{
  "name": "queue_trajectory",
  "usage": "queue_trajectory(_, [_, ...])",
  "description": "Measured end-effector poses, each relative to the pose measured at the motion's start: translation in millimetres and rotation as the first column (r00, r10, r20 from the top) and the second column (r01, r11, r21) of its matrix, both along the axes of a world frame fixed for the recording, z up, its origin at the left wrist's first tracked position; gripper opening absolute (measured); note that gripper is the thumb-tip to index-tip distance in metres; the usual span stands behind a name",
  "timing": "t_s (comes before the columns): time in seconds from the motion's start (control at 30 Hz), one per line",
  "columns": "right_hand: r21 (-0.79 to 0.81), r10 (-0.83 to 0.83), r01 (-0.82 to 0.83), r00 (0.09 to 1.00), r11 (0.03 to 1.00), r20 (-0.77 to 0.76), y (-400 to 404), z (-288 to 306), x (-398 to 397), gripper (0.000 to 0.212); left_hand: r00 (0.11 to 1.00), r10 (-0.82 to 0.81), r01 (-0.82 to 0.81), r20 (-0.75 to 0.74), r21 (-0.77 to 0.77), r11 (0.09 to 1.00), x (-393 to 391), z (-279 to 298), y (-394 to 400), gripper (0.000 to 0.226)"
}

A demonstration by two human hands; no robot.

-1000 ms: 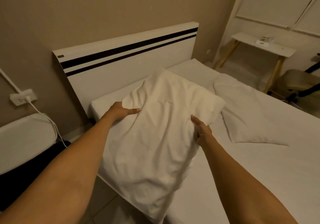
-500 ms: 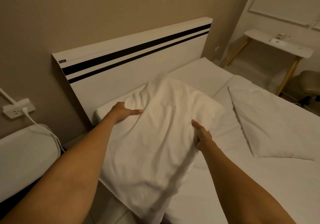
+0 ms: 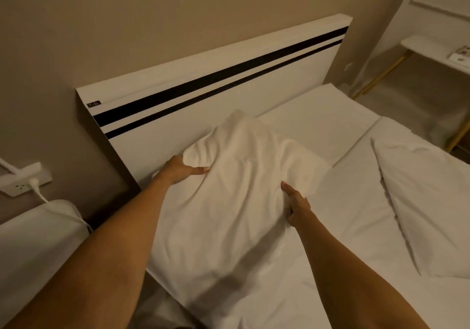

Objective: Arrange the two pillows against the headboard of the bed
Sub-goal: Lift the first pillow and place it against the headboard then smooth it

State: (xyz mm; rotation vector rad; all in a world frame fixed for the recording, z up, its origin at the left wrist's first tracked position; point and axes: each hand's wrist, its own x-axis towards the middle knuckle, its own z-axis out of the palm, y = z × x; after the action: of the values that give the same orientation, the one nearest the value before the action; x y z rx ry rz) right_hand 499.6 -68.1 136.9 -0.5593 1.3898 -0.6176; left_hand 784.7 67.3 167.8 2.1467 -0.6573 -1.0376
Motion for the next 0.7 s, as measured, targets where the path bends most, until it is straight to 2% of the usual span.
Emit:
queue_trajectory(0.13, [0.034,0.005,-0.004,1.000,0.999,-0.023,-18,-12,35,0.110,1.000,-0.005,0.005,-0.020,0.014,1.000,37,-8,-19,0.094])
queue_trajectory(0.3, [0.047,-0.022,0.025,0.997,0.999,-0.069,-36,-37,79,0.105,0.997,-0.067,0.068,-0.030,0.052,0.996,91,-28,-49,0.116])
queue_trajectory(0.43, [0.063,-0.039,0.048,0.991,0.997,-0.131,-51,-57,109,0.099,0.983,-0.183,0.185,-0.030,0.079,0.980,126,-39,-72,0.081])
queue_trajectory(0.57, [0.099,-0.065,0.079,0.988,0.992,-0.137,-67,-75,133,0.106,0.958,-0.277,0.283,-0.076,0.095,0.954,157,-54,-94,0.076])
queue_trajectory(0.7, [0.109,-0.111,0.128,0.982,0.986,-0.153,-88,-92,143,0.111,0.950,-0.299,0.308,-0.095,0.100,0.946,170,-68,-121,0.076])
